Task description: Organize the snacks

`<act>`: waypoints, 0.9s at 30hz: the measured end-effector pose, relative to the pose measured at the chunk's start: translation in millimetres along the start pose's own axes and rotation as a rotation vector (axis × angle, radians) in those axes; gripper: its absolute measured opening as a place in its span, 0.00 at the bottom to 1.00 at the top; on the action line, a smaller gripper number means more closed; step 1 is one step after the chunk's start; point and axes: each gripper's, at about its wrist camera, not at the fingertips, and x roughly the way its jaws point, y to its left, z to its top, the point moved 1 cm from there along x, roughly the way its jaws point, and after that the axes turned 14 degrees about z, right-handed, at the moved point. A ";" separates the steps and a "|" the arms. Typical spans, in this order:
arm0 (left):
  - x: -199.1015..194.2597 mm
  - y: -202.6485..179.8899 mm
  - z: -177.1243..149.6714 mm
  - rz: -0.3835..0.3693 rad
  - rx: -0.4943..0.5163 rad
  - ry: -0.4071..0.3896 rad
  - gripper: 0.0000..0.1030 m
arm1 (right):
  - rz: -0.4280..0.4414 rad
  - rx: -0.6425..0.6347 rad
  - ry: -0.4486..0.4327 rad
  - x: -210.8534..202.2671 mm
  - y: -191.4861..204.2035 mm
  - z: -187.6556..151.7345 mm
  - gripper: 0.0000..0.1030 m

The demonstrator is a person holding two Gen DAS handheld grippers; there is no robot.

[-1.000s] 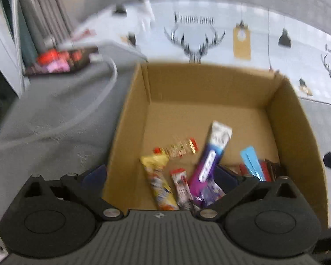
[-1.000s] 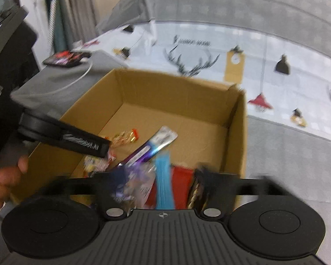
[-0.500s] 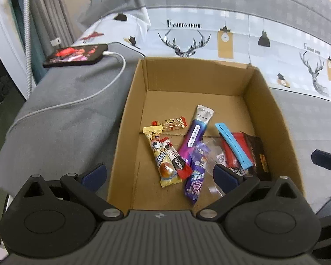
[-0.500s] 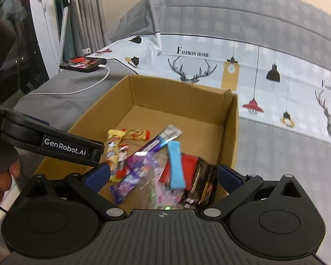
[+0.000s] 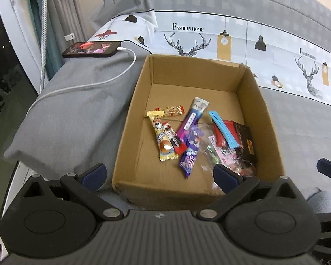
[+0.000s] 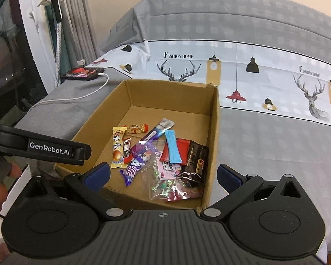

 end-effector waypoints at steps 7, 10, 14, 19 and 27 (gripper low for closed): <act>-25.6 -0.6 -15.7 -0.012 -0.010 -0.033 1.00 | -0.002 -0.012 -0.034 -24.4 10.2 -6.0 1.00; -36.9 -2.2 -23.7 -0.006 -0.005 -0.050 1.00 | -0.006 -0.021 -0.055 -36.8 14.0 -10.9 1.00; -50.1 0.0 -32.0 -0.004 -0.007 -0.066 1.00 | -0.008 -0.043 -0.065 -49.8 18.7 -18.5 1.00; -64.2 6.2 -43.4 0.017 -0.031 -0.095 1.00 | 0.000 -0.068 -0.080 -62.3 25.0 -23.5 1.00; -74.9 13.1 -56.1 0.011 -0.048 -0.093 1.00 | 0.001 -0.097 -0.093 -76.1 33.3 -30.9 1.00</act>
